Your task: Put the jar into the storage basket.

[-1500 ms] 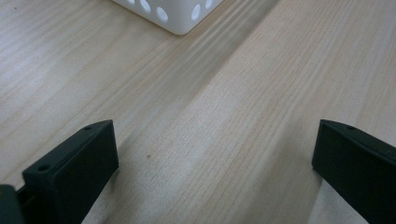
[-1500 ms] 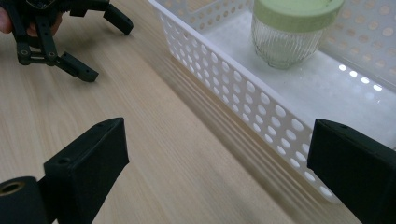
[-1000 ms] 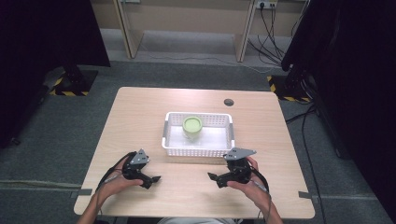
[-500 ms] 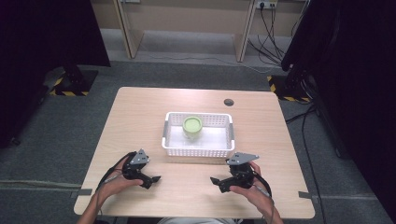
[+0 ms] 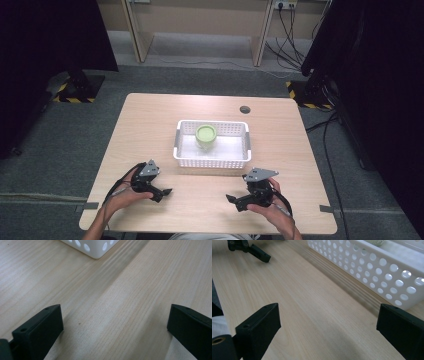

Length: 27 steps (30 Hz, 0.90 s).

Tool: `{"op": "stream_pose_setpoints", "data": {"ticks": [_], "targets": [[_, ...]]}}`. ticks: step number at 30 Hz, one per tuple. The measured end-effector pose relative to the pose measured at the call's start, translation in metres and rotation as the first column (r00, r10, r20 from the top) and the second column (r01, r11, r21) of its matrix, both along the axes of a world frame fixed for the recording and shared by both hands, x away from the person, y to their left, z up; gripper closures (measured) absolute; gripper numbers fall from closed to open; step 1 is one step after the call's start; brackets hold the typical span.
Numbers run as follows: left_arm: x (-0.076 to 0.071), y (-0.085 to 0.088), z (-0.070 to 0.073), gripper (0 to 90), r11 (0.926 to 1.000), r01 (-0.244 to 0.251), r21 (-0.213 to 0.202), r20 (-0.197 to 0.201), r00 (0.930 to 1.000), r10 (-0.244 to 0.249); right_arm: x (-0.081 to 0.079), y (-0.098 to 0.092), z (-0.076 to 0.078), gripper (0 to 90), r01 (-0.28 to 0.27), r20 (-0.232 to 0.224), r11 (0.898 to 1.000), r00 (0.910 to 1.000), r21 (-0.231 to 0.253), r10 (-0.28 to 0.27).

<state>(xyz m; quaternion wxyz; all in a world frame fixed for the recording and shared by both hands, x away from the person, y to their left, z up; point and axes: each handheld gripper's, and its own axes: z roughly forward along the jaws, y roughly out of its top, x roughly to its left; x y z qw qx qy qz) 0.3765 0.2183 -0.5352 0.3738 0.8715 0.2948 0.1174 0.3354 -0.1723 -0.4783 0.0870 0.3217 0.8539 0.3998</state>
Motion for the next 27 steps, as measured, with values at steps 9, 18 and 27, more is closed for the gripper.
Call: {"op": "stream_pose_setpoints", "data": {"ticks": [9, 18, 27], "targets": [[0.000, 0.000, 0.000, 0.0, 1.0000, 0.000, 0.000, 0.000, 1.0000, 0.000, -0.005, -0.002, -0.004, 5.5, -0.001, -0.011, 1.000, 0.9999, 0.000, 0.001], [0.000, 0.000, 0.000, 0.0, 1.0000, 0.000, 0.000, 0.000, 1.0000, 0.000, -0.010, -0.002, -0.008, 5.5, -0.002, -0.018, 1.000, 0.9998, 0.002, 0.002], [0.000, 0.000, 0.000, 0.0, 1.0000, 0.000, 0.000, 0.000, 1.0000, 0.000, -0.015, -0.004, -0.013, 5.5, -0.005, -0.032, 1.000, 0.9995, 0.000, 0.005]]}}
